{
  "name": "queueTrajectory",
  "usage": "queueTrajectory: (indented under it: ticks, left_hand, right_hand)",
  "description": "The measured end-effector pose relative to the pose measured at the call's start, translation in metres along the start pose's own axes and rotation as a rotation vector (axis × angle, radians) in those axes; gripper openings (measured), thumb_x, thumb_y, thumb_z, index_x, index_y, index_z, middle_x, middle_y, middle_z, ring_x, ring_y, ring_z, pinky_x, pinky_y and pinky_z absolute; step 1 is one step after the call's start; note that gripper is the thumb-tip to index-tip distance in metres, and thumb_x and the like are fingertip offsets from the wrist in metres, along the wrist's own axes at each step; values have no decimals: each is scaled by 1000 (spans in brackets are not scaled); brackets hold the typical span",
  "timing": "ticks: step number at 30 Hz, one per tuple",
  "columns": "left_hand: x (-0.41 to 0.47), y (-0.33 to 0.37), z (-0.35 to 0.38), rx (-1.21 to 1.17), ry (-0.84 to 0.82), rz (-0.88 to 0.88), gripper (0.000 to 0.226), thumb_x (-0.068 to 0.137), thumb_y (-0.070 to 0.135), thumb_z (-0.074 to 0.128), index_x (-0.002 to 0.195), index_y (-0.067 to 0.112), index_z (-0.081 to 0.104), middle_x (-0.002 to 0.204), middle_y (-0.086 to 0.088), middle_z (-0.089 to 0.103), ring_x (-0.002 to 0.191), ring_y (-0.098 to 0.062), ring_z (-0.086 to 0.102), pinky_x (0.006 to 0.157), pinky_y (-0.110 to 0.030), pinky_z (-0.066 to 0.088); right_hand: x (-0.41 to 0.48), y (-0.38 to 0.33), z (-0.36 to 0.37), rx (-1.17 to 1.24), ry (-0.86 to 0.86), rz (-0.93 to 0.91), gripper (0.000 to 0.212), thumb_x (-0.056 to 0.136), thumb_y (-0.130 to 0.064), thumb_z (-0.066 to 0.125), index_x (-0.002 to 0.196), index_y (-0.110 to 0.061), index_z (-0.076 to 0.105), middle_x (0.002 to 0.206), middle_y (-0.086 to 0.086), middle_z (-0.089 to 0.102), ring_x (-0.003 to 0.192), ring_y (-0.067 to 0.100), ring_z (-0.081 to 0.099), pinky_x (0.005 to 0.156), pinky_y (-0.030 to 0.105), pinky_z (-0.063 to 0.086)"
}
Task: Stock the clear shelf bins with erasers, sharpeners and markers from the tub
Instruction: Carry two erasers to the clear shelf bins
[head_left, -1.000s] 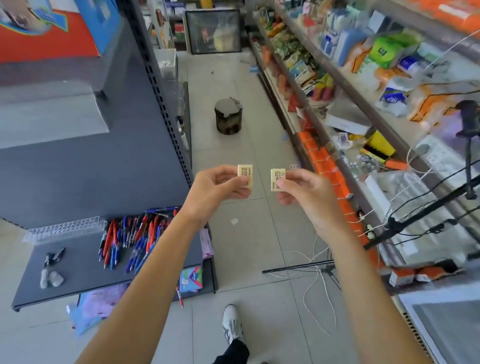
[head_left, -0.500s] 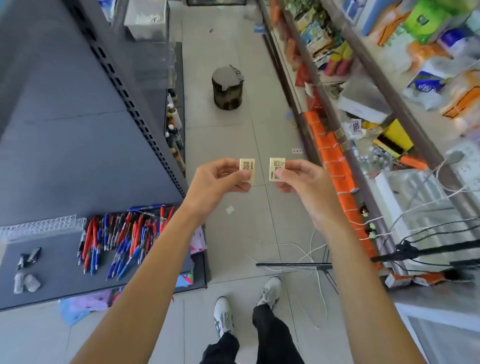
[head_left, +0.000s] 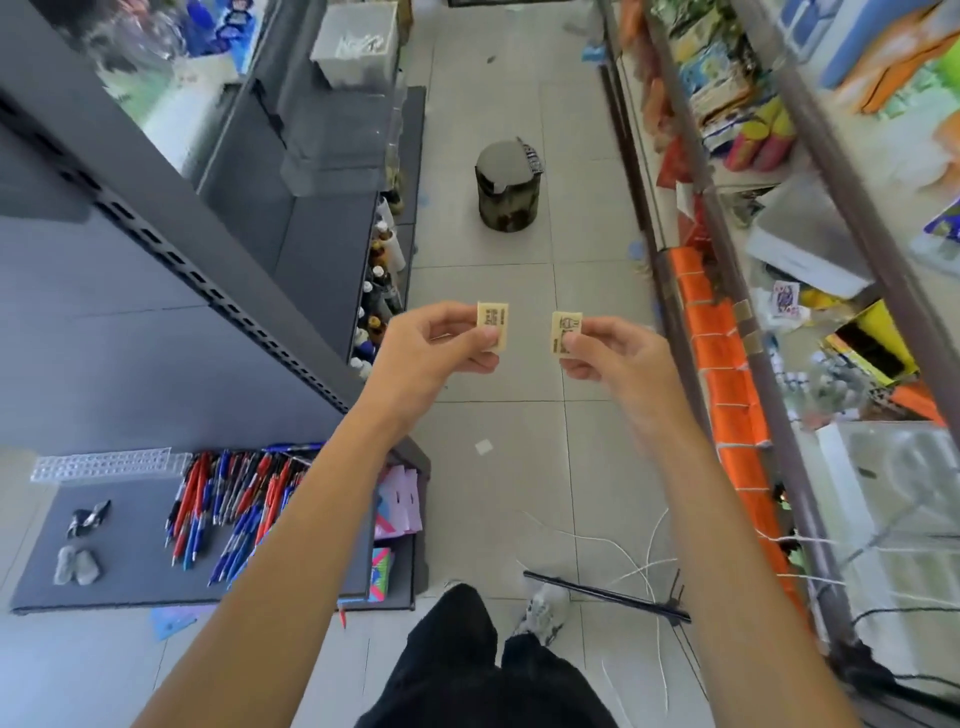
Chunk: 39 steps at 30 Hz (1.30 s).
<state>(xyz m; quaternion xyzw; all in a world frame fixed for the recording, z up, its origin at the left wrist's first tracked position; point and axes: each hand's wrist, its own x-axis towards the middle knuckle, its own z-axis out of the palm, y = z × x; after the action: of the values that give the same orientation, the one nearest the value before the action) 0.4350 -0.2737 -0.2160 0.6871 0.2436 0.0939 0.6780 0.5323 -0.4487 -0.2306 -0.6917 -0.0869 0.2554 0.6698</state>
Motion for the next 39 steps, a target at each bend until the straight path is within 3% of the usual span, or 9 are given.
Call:
queueTrajectory:
  ticks: [9,12,19,24,31,39]
  left_hand:
    - [86,12,6,13,-21,-4,20,90,5,67,110,3,68,100,-19,73,74,-19,72,71,-25,57]
    - [134,13,6,-53,-34,-8,17,90,3,66,107,5,67,99,-19,73,72,-18,70,70,-25,58]
    - [253,32,-9,-122,-38,-22,21,89,2,67,109,0,66,100,-22,71,73,-19,69,70,-27,58]
    - [313,47,-25,-144,-31,-2,14,88,5,69,100,11,68,94,-10,72,76,-20,69,75,-30,59]
    - [374,66,-39,-197,60,56,14,88,5,68,100,12,68,87,-2,72,75,-14,69,72,-25,58]
    - [464,85,-43,-193,46,54,15,88,2,67,98,13,69,85,-1,73,74,-17,69,71,-23,56]
  right_hand:
    - [95,-19,-2,4,-51,-4,9,89,-6,64,93,-13,67,82,5,72,72,15,67,73,26,56]
    - [138,-27,1,-13,-32,-14,11,90,-6,64,101,-5,66,86,10,72,72,16,67,72,27,56]
    - [247,-59,20,-25,16,19,11,90,-5,63,101,-5,66,86,9,72,73,17,68,70,24,56]
    - [307,-91,38,-49,6,-9,11,90,-6,63,101,-5,66,87,12,71,73,16,67,71,24,56]
    - [375,-122,55,-74,-45,-36,11,90,-8,64,100,-6,65,88,10,71,74,16,67,72,25,56]
    - [475,-139,56,-104,-99,-31,11,88,-6,66,99,-6,67,89,9,72,74,17,66,72,26,55]
